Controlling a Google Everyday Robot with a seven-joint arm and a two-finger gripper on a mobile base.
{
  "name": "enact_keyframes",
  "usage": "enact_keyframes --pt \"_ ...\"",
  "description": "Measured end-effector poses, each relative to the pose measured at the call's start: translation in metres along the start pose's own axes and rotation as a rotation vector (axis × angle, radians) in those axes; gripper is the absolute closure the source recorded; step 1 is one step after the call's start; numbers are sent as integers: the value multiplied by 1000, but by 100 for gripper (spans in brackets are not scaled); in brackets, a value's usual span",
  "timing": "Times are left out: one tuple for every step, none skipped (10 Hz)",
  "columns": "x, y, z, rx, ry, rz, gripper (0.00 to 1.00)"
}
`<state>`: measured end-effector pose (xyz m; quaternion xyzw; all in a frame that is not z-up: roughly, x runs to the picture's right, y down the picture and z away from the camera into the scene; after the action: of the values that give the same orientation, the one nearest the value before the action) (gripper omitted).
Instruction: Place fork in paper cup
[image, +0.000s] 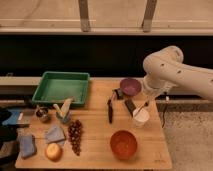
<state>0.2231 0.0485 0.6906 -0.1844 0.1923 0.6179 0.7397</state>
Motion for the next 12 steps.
enact_keyframes --pt "1 1 3 -9 -1 -3 100" --pt "2 2 8 -18 1 -3 100" --pt "5 1 13 -29 4 1 100" --pt "7 -1 19 -39 5 4 100" --pt "9 -1 23 -47 6 7 100" --pt "10 -1 26 -55 7 9 100" --pt "11 0 30 -64 7 10 100" --pt "11 0 32 -70 7 11 100" --pt "11 1 36 -78 9 10 100" --pt "11 2 39 -84 13 9 100" --pt "9 4 43 -90 15 6 100" --pt "8 6 46 -97 18 3 100"
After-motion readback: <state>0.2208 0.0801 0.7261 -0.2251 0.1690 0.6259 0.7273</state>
